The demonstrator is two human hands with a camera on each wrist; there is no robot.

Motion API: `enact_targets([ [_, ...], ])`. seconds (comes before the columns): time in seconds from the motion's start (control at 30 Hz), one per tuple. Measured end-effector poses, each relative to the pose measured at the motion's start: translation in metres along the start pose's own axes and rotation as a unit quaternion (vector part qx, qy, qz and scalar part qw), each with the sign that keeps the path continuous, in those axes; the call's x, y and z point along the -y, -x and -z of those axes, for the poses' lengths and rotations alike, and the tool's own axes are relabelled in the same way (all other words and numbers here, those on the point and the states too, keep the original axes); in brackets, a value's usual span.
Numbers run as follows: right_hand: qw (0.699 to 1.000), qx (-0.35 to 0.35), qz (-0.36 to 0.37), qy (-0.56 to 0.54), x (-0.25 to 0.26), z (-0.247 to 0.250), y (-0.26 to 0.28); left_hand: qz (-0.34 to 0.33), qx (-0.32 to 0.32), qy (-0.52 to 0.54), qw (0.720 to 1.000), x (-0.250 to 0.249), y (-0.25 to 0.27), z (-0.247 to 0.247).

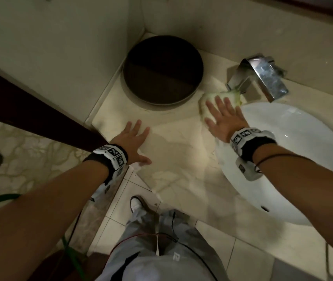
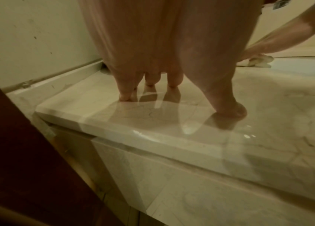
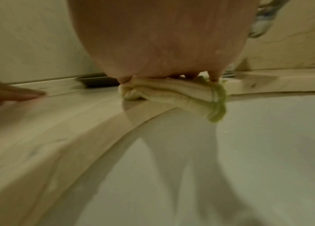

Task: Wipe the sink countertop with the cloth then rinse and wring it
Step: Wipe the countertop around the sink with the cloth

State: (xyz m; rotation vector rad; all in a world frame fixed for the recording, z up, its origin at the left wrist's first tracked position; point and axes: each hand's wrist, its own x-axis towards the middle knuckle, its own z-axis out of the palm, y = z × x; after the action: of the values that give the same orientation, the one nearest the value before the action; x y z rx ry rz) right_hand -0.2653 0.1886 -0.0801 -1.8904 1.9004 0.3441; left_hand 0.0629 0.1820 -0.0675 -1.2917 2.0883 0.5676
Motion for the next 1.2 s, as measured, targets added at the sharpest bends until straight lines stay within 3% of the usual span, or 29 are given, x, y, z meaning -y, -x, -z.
enact_targets([
  [0.27,0.997,-0.034,-0.049,-0.052,0.031,-0.019,0.013,-0.004,-0.012,0.004,1.000,0.001,-0.001,-0.002],
  [0.67,0.999,-0.041,0.017,-0.009,0.122,-0.111,0.145,-0.012,-0.016,-0.019,1.000,-0.004,0.002,0.002],
  [1.03,0.993,-0.045,-0.088,-0.066,0.162,-0.121,0.164,-0.003,0.012,-0.067,0.998,-0.016,0.004,0.015],
  [1.2,0.986,-0.073,-0.114,-0.092,0.162,-0.129,0.172,-0.080,-0.021,-0.167,0.982,-0.056,0.014,0.029],
])
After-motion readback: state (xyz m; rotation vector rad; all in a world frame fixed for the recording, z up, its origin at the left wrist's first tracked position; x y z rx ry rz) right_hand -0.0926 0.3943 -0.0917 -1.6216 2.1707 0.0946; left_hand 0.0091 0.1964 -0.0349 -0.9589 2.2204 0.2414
